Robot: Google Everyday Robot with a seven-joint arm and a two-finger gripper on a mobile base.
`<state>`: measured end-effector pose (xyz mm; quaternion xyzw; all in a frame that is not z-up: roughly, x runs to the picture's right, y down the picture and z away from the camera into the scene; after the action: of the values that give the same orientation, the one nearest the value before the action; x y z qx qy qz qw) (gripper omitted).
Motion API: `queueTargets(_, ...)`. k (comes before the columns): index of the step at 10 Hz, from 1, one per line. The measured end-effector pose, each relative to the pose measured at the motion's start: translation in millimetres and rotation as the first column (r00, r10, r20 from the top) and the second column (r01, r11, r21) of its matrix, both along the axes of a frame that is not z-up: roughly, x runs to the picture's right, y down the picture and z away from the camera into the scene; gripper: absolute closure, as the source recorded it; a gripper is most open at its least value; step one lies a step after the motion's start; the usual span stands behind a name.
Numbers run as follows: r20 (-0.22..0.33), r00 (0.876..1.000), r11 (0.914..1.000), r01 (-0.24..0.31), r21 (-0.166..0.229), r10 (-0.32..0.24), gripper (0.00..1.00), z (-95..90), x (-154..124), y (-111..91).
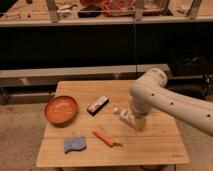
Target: Place the pepper in the ceramic bowl
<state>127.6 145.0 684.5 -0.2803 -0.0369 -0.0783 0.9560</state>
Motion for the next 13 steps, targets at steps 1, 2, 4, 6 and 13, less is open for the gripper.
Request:
queueTargets(1, 0.017, 1.0, 1.0, 0.004, -0.005, -0.004, 0.2, 4.2, -6.5, 8.3)
queueTargets(2, 0.029, 1.0, 0.9999, 0.008, -0.01, -0.007, 0.2, 5.9, -9.8, 13.5)
queueTargets(4, 0.06, 0.998, 0.9994, 0.009, -0.033, -0.007, 0.2, 8.3, -23.7, 27.9)
queueTargets(6, 0.091, 0.996, 0.9986, 0.009, -0.052, -0.004, 0.2, 19.6, -37.4, 46.8)
queueTargets(13, 0.184, 0.983, 0.9961, -0.002, -0.088, 0.018, 0.2, 39.0, -73.8, 85.6)
